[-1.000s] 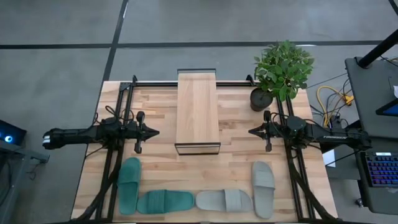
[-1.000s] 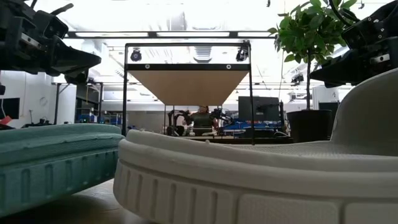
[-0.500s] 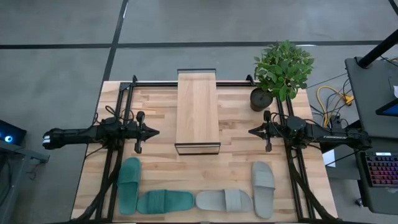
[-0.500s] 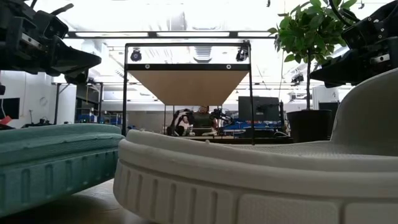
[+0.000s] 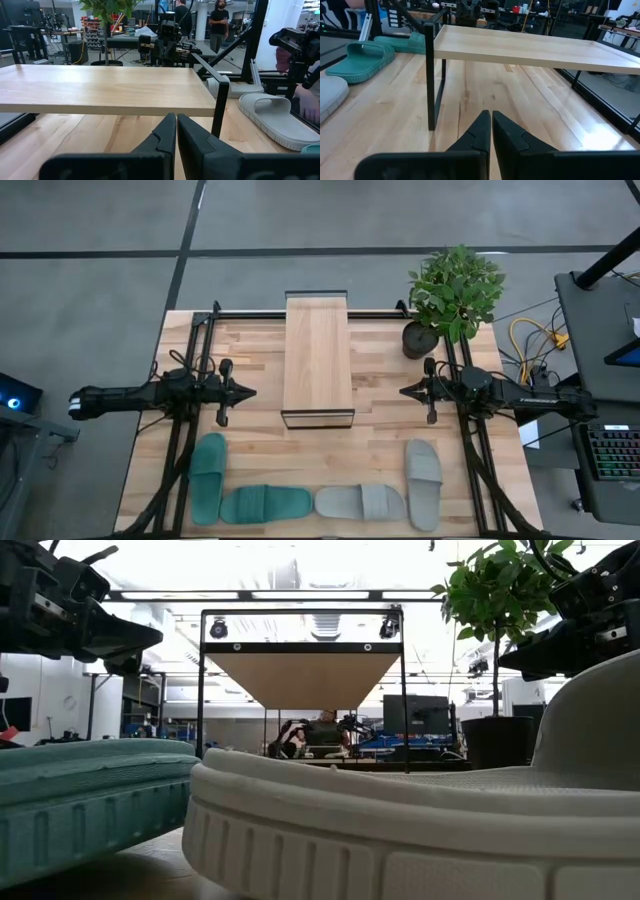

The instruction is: Pick and place slides into the shelf

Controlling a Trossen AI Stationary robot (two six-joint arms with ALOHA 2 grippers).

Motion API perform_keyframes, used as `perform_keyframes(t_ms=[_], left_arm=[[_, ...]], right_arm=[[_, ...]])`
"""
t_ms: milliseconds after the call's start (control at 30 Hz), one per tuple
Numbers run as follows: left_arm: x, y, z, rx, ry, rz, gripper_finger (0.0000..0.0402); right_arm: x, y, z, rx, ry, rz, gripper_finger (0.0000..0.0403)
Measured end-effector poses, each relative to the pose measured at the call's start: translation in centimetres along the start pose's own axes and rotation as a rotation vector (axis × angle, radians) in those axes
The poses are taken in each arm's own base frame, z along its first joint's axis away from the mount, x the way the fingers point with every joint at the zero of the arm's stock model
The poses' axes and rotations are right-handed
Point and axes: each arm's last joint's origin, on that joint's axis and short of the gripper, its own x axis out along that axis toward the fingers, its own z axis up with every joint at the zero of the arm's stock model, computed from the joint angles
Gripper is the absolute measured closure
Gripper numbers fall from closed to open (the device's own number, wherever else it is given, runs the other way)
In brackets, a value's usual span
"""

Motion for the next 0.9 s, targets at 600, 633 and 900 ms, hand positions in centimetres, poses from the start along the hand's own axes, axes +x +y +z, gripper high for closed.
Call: perform_keyframes(t_ms=[600, 633, 900], left_arm=[[0.0, -0.01, 0.0, 0.0, 0.0, -0.003, 0.0402], [0.0, -0.01, 0.0, 0.0, 0.0, -0.003, 0.0402], [0.0, -0.01, 0.0, 0.0, 0.0, -0.003, 0.0402]], right_arm=[[0.0, 0.0, 0.01, 0.003, 0.0, 0.0, 0.0394], [0.0, 0.0, -0.01, 0.006, 0.0, 0.0, 0.0394], [0.0, 0.0, 0.0, 0.006, 0.0, 0.0, 0.0394]])
